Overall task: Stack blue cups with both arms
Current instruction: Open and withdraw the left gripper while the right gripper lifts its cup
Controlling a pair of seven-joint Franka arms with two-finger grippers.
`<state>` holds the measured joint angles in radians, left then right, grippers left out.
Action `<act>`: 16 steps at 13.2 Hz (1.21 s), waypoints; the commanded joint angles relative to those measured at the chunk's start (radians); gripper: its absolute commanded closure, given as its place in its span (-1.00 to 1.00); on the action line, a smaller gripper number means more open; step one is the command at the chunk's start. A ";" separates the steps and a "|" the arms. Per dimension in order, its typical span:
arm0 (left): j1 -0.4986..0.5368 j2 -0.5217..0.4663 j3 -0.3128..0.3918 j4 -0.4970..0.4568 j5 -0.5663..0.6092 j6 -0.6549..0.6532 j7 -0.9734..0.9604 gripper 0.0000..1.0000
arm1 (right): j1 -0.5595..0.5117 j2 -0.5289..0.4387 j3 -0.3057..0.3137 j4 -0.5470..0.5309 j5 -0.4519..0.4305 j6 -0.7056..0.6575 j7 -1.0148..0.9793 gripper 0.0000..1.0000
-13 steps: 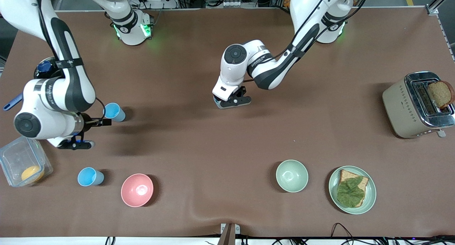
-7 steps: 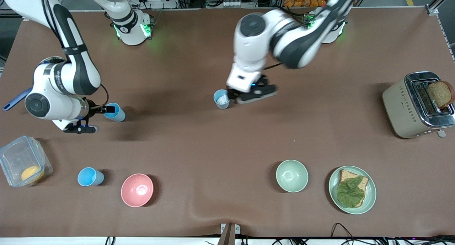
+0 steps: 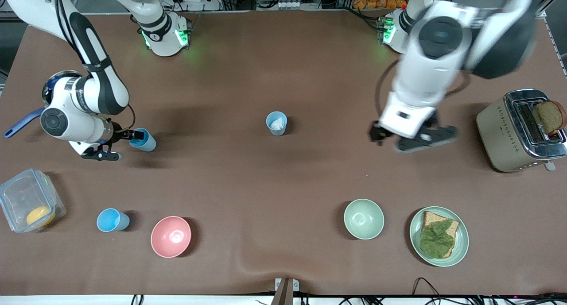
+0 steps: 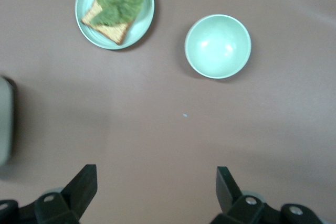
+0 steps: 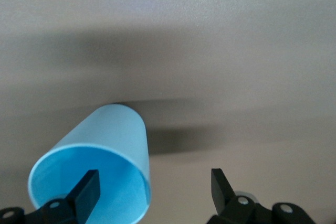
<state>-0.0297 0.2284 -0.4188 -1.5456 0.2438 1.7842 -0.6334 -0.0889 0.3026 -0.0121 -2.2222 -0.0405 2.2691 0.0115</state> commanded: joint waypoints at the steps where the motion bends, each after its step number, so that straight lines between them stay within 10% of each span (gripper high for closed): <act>1: 0.002 -0.087 0.116 -0.016 -0.084 -0.055 0.235 -1.00 | -0.023 0.030 0.011 -0.010 0.005 0.038 0.013 0.86; 11: -0.013 -0.192 0.334 -0.033 -0.178 -0.189 0.560 -1.00 | -0.006 -0.077 0.020 0.010 0.013 -0.081 0.021 1.00; 16: -0.012 -0.190 0.337 -0.030 -0.212 -0.190 0.607 -1.00 | 0.243 -0.207 0.035 0.128 0.143 -0.341 0.365 1.00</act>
<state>-0.0398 0.0591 -0.0950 -1.5600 0.0662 1.6040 -0.0723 0.0394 0.1635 0.0228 -2.0846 0.0808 1.9593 0.2171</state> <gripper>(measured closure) 0.000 0.952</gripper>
